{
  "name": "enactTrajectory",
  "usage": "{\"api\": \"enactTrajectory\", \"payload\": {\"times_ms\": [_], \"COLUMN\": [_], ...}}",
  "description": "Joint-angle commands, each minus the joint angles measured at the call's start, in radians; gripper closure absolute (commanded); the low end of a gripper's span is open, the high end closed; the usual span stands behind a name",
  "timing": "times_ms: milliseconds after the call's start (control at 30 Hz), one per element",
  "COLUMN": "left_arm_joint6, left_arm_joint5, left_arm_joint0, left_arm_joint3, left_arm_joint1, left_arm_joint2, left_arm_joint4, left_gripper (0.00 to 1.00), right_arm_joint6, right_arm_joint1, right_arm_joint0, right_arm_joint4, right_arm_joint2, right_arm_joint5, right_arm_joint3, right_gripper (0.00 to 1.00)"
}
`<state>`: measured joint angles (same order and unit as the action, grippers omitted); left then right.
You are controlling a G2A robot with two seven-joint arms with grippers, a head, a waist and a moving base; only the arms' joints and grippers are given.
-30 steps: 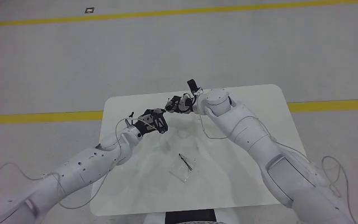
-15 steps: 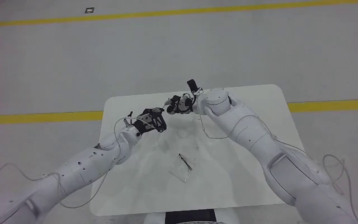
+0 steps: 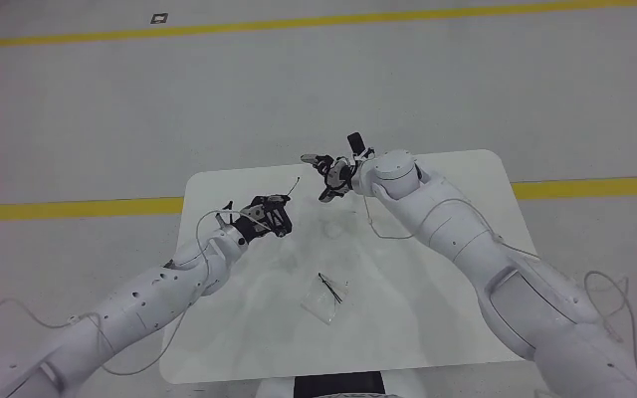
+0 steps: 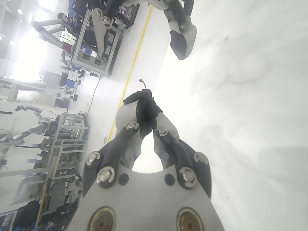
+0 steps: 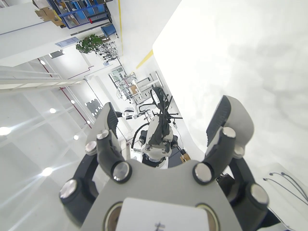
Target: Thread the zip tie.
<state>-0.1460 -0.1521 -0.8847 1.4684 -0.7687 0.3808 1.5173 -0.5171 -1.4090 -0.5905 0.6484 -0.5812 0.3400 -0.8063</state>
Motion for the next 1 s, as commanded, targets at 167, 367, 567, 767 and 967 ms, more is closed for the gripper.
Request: {"api": "enactTrajectory", "payload": {"times_ms": [167,367,567,767,967], "left_arm_joint6": [-0.115,-0.115,-0.115,-0.115,-0.115], "left_arm_joint5": [0.043,0.043,0.043,0.043,0.043], "left_arm_joint0": [-0.054,-0.054,-0.054,-0.054,-0.054], "left_arm_joint3": [0.025,0.025,0.025,0.025,0.025], "left_arm_joint1": [0.022,0.022,0.022,0.022,0.022], "left_arm_joint2": [0.054,0.054,0.054,0.054,0.054], "left_arm_joint4": [-0.092,-0.092,-0.092,-0.092,-0.092], "left_gripper": [1.00,1.00,1.00,1.00,1.00], "right_arm_joint6": [0.012,0.012,0.012,0.012,0.012], "right_arm_joint1": [0.014,0.014,0.014,0.014,0.014], "right_arm_joint0": [0.000,0.000,0.000,0.000,0.000], "right_arm_joint4": [0.020,0.020,0.020,0.020,0.020], "right_arm_joint2": [0.002,0.002,0.002,0.002,0.002], "right_arm_joint5": [0.000,0.000,0.000,0.000,0.000], "right_arm_joint3": [-0.013,-0.013,-0.013,-0.013,-0.013], "right_gripper": [0.00,0.00,0.00,0.00,0.00]}}
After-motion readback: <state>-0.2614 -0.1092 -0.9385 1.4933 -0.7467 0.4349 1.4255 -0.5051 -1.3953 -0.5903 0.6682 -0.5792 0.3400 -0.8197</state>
